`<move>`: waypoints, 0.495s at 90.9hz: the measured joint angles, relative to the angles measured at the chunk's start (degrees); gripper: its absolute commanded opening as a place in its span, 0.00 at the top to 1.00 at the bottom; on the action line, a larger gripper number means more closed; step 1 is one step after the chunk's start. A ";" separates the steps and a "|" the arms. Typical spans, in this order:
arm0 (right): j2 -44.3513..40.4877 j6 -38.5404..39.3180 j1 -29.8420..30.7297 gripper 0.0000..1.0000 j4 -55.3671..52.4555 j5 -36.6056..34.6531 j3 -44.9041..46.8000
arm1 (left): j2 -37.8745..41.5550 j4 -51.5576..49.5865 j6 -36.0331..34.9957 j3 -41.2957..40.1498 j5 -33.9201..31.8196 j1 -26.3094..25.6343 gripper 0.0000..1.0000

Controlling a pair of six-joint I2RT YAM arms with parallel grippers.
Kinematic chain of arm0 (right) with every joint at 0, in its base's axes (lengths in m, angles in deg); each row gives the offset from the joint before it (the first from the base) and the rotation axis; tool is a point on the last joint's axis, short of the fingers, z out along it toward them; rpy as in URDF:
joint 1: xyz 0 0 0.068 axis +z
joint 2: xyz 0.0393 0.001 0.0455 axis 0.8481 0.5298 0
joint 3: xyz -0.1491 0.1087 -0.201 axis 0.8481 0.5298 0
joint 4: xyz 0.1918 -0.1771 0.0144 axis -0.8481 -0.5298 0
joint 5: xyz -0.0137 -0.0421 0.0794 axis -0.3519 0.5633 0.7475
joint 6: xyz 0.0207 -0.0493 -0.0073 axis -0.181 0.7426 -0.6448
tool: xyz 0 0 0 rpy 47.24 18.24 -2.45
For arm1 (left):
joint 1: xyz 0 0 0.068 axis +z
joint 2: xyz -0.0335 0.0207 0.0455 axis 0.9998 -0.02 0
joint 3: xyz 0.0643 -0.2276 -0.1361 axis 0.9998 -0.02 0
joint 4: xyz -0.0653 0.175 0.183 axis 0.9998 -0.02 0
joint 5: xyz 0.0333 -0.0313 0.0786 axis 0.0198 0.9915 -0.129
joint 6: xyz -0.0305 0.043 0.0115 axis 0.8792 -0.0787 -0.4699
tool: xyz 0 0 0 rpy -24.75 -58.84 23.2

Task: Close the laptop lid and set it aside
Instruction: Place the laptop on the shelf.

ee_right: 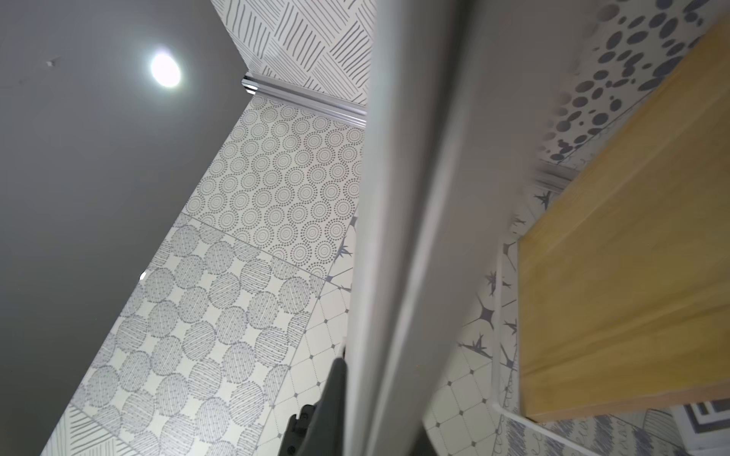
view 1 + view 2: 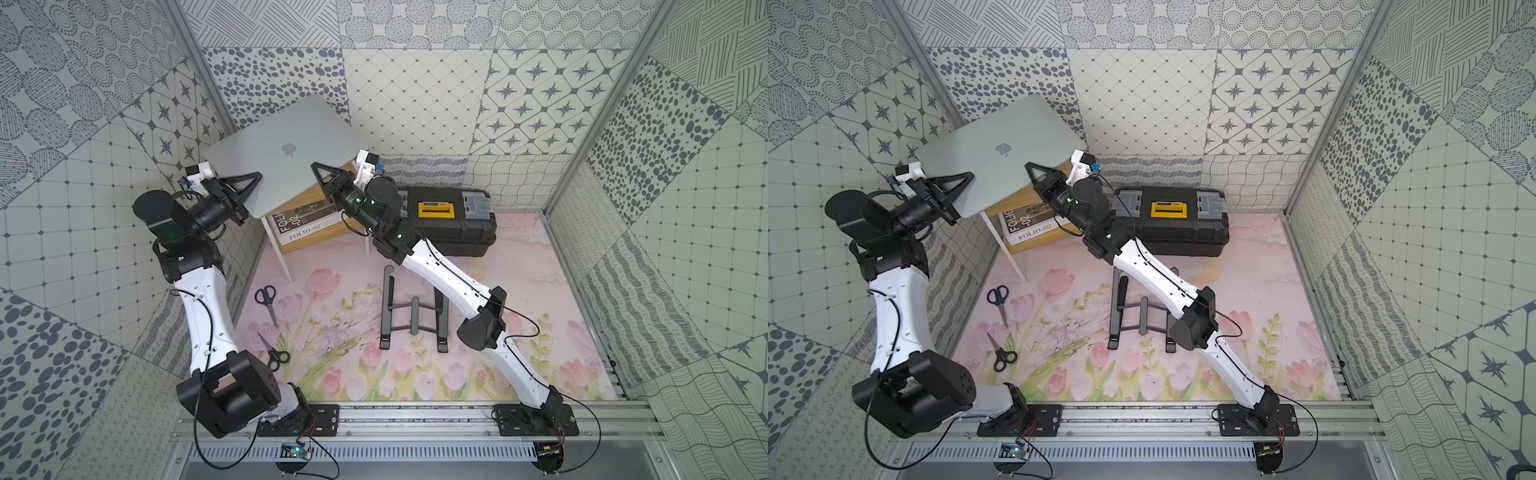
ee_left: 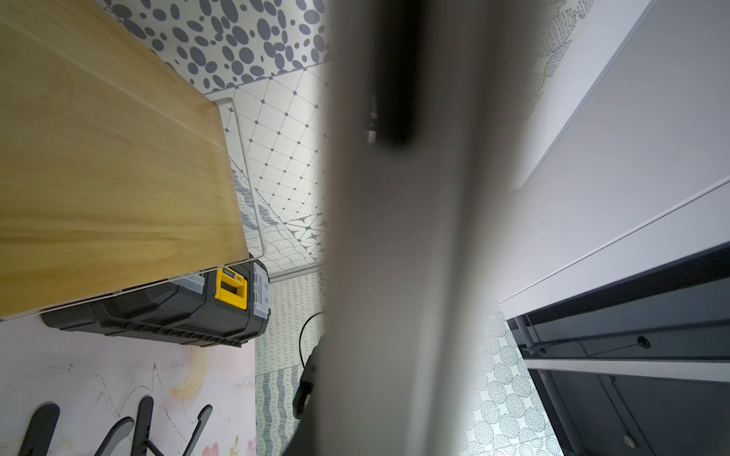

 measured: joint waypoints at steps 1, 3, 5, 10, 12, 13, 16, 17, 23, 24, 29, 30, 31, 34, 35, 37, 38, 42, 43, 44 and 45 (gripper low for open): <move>0.00 -0.02 0.00 1.00 0.11 -0.04 0.00 | 0.02 0.04 -0.13 0.00 -0.22 -0.07 1.00; 0.00 -0.26 0.00 1.00 0.37 0.02 0.00 | 0.13 0.15 -0.24 0.00 -0.26 -0.13 0.99; 0.04 -0.28 0.00 1.00 0.66 0.04 0.00 | 0.15 0.31 -0.44 0.02 -0.44 -0.17 0.97; 0.33 -0.28 0.00 1.00 0.96 -0.20 0.00 | 0.13 0.20 -0.66 0.00 -0.66 -0.22 0.88; 0.46 -0.44 0.00 1.00 1.01 -0.22 0.00 | 0.11 0.00 -0.76 -0.02 -0.72 -0.24 0.86; 0.52 -0.48 -0.04 1.00 1.07 -0.20 0.00 | 0.09 -0.07 -0.83 -0.04 -0.76 -0.26 0.86; 0.68 -0.66 -0.13 1.00 1.27 -0.20 0.00 | 0.00 -0.31 -1.07 -0.11 -0.83 -0.26 0.86; 0.74 -0.68 -0.17 1.00 1.31 -0.20 0.00 | -0.02 -0.37 -1.14 -0.13 -0.85 -0.26 0.86; 0.90 -0.85 -0.20 0.98 1.40 -0.17 0.20 | -0.33 -0.50 -1.49 -0.22 -0.81 -0.26 0.95; 0.90 -0.87 -0.20 0.95 1.46 -0.20 0.31 | -0.42 -0.50 -1.51 -0.22 -0.79 -0.26 0.96; 0.90 -1.11 -0.22 0.65 1.86 -0.17 0.90 | -0.90 -0.48 -1.62 -0.24 -0.57 -0.28 1.00; 0.90 -0.79 -0.24 0.61 2.01 -0.13 1.05 | -1.03 -0.44 -1.55 -0.22 -0.50 -0.28 1.00; 0.90 -0.39 -0.26 0.59 2.19 -0.09 1.22 | -1.14 -0.39 -1.44 -0.22 -0.46 -0.28 1.00; 0.90 0.85 -0.39 0.55 2.54 0.26 1.99 | -1.44 -0.46 -0.66 -0.15 -0.37 -0.31 1.00; 0.90 1.40 -0.46 0.53 2.69 0.46 2.25 | -1.55 -0.55 -0.50 -0.15 -0.37 -0.31 1.00; 0.85 1.92 -0.55 0.51 3.30 0.87 3.10 | -1.73 -0.74 -0.42 -0.15 -0.24 -0.31 1.00; 0.81 2.27 -0.59 0.49 3.54 1.05 3.54 | -1.88 -0.90 -0.15 -0.15 -0.15 -0.31 1.00; 0.35 3.08 -0.87 0.45 4.90 1.73 5.95 | -2.58 -1.07 0.50 -0.20 0.07 -0.22 1.00; 0.13 3.50 -0.96 0.44 5.27 1.92 6.86 | -2.73 -1.07 0.68 -0.22 0.04 -0.17 1.00; 0.00 3.82 -1.05 0.44 5.40 2.14 7.48 | -2.89 -1.11 0.96 -0.24 0.02 -0.15 1.00; -0.22 3.61 -1.14 0.43 5.49 2.27 8.13 | -3.04 -1.16 1.27 -0.28 0.02 -0.11 1.00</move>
